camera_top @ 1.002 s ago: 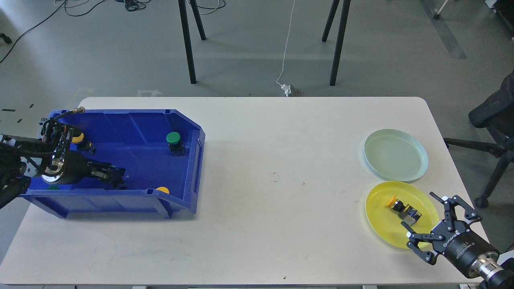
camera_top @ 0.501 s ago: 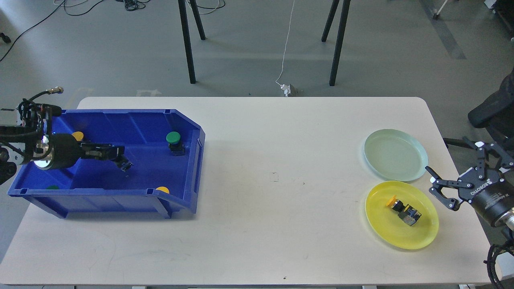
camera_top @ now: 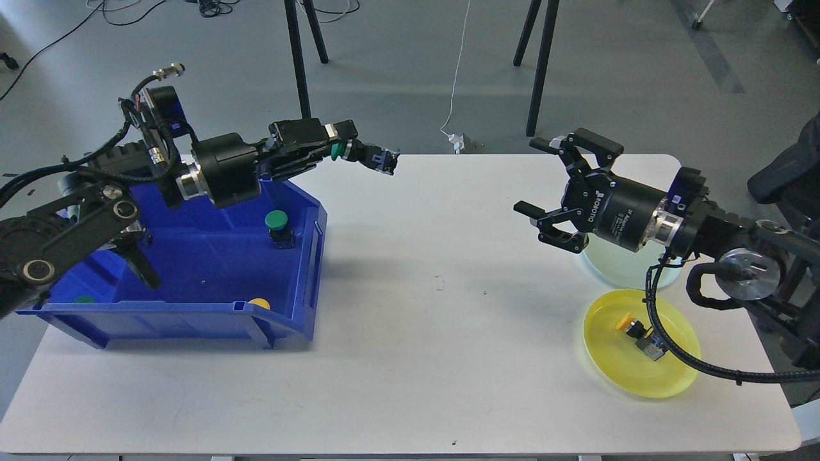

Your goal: Pass button and place on color plate

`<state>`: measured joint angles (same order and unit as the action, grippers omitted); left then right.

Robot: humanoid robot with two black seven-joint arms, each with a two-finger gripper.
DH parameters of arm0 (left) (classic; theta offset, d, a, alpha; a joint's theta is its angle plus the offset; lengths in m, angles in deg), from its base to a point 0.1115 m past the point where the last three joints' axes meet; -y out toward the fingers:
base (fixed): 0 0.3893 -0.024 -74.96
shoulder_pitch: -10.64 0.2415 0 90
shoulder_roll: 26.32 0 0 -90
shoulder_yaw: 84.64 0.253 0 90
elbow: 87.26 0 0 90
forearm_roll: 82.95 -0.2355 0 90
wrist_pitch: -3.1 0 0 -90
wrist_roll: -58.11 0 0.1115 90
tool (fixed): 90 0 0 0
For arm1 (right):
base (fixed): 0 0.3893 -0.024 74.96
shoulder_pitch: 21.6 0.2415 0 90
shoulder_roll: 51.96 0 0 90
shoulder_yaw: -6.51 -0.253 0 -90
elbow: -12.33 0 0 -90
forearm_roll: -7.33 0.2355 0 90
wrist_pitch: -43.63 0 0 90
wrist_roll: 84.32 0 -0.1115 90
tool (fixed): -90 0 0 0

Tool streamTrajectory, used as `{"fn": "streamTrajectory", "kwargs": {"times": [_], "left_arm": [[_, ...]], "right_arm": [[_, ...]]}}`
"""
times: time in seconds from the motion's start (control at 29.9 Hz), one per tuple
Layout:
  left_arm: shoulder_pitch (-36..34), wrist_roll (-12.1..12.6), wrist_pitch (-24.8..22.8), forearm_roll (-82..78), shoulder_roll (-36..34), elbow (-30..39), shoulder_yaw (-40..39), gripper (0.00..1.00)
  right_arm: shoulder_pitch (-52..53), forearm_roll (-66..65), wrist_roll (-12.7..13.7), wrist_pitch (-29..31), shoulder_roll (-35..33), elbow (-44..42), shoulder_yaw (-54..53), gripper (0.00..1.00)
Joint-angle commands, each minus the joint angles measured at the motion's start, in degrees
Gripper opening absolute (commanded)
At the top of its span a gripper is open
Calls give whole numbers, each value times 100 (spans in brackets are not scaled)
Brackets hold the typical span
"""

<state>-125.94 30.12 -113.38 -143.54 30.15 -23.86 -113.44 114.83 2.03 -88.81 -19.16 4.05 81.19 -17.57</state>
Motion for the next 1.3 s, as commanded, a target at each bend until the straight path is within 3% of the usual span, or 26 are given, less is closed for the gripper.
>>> {"fn": "streamTrajectory", "kwargs": {"times": [0.0,0.37,0.63,0.8,1.0,1.17,1.27], "left_arm": [[26,-1,63,-5,259,-231,15,1],[17,-1,55,4,373,-337,32,2],[17,-1,55,4,373,-337,24,2],[17,-1,46,13,373,-345,15,2],[17,-1,28,21,373,-345,15,2],[17,-1,2,30,373,-345,15,2],[17,-1,2,21,365,-345,15,2]], "right_arm": [[332,441,35,79,603,-609,255,99],[692,459,141,79,1869,-1181,290,99],[824,451,132,79,2124,-1357,299,98],[798,451,132,79,2142,-1366,299,92],[745,451,132,79,2151,-1375,299,74],[719,451,114,79,2151,-1393,299,32],[727,451,88,79,2151,-1410,299,23]]}}
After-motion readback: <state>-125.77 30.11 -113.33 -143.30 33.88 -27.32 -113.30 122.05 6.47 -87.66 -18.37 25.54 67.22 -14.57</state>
